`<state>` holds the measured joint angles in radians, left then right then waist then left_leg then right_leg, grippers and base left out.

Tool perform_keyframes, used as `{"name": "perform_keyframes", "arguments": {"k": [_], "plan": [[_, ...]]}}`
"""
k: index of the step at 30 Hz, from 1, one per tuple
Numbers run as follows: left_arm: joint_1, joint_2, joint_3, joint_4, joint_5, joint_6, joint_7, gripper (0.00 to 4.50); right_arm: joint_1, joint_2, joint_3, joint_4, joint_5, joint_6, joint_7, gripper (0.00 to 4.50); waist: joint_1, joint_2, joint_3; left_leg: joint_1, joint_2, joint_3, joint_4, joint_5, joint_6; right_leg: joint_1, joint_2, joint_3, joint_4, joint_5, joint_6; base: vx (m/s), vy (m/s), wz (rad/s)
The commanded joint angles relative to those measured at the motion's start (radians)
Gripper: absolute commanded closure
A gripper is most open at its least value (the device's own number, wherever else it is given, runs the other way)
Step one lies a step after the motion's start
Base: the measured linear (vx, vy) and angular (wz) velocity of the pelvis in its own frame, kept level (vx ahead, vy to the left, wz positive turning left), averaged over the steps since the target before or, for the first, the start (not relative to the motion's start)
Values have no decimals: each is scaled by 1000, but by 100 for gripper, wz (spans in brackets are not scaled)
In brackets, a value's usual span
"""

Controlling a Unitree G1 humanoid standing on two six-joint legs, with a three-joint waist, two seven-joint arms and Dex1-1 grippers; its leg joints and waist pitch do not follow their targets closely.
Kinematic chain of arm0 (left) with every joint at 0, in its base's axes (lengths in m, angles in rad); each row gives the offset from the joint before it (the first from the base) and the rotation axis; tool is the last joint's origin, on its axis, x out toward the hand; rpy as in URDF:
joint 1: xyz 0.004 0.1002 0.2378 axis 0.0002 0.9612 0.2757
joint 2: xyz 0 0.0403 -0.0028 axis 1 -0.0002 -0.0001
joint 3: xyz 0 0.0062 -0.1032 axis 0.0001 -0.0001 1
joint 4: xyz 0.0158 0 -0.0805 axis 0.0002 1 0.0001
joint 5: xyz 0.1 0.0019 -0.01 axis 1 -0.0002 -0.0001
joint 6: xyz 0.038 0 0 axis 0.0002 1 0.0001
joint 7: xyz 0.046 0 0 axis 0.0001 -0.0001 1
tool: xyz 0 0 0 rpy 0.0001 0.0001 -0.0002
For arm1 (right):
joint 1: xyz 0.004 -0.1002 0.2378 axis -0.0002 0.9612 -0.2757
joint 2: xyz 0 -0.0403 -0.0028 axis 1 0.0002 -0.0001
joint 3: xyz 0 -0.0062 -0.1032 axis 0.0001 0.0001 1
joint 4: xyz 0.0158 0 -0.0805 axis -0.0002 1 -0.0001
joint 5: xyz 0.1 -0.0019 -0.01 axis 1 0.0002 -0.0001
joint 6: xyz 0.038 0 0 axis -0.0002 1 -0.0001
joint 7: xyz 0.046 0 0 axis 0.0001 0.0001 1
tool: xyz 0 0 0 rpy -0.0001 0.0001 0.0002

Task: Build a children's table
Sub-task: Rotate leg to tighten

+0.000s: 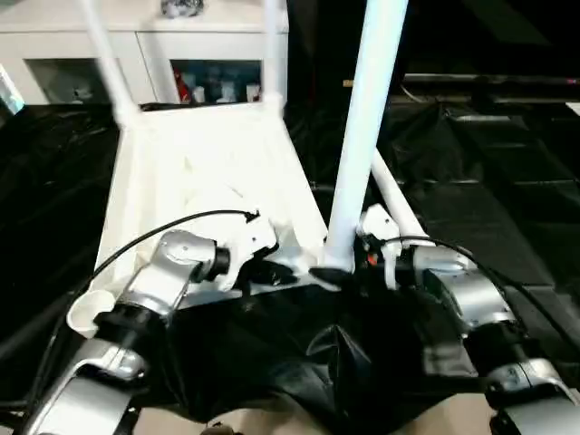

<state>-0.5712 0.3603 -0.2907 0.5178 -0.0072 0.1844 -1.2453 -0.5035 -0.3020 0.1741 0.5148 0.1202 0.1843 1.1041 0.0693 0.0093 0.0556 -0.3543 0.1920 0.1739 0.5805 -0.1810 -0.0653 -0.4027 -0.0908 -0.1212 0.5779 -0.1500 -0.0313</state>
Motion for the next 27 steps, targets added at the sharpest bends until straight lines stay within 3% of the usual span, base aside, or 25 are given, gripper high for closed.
{"name": "perform_keyframes", "arguments": {"k": [1, 10, 12, 16, 20, 24, 27], "plan": [[-4, -13, -26, -56, -41, 5, -58, 450, 8, 3, 27, -44, 18, 18, 33, 124, 0, 4, -69, 6, 44, -9, -66, -252, 45, 58, -64, 59, -69, -328, -183, 0, 0, 0], [-1, -15, -18, -64, -42, 16, -46, 450, 27, 20, 37, -67, 15, 30, 20, 173, 7, 2, -69, 6, 43, -8, -65, -239, 40, 57, -64, 60, -70, -335, -172, 0, 0, 0], [-18, -42, 0, -36, -33, 21, 15, 450, 23, 58, 24, -37, -4, 28, -69, 174, 6, 1, -68, 6, 43, -9, -66, -240, 38, 56, -64, 60, -71, -338, -170, 0, 0, 0], [-53, -93, 24, 14, -18, 31, 118, 450, -9, 142, -20, 62, -40, 38, -291, 175, -14, 0, -64, 8, 35, -14, -68, -285, 12, 54, -65, 54, -85, -449, -130, 0, 0, 0], [-100, -150, 35, 76, 16, 31, 246, 450, -55, 234, -77, 157, -34, 59, -478, 176, -39, 1, -64, 7, 32, -18, -65, -302, 5, 50, -65, 52, -88, -465, -124, 0, 0, 0], [-160, -231, 61, 149, 37, 56, 412, 450, -122, 331, -127, 270, -38, 44, -684, 176, -41, 0, -69, 4, 32, -14, -62, -264, 19, 52, -64, 54, -84, -419, -133, 0, 0, 0], [-174, -261, 59, 161, 40, 56, 437, 450, -144, 355, -116, 312, -61, -8, -705, 176, -40, 0, -70, 5, 31, -12, -60, -257, 22, 51, -66, 54, -82, -395, -147, 0, 0, 0]]}}
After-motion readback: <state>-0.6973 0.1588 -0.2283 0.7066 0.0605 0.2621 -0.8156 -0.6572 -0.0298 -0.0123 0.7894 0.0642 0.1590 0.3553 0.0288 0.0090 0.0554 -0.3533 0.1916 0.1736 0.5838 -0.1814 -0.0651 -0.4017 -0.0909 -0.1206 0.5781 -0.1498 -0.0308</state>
